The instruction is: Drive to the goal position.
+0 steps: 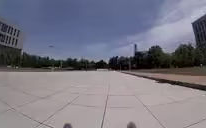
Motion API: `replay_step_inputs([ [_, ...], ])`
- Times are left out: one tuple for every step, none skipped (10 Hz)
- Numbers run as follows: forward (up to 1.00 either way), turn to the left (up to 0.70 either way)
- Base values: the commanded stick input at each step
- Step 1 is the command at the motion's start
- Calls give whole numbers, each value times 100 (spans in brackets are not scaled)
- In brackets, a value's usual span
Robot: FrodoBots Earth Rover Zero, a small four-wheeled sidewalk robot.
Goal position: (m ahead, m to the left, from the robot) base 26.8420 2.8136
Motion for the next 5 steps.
replay_step_inputs([
  [45,3],
  [45,3],
  [45,3],
  [45,3],
  [45,3],
])
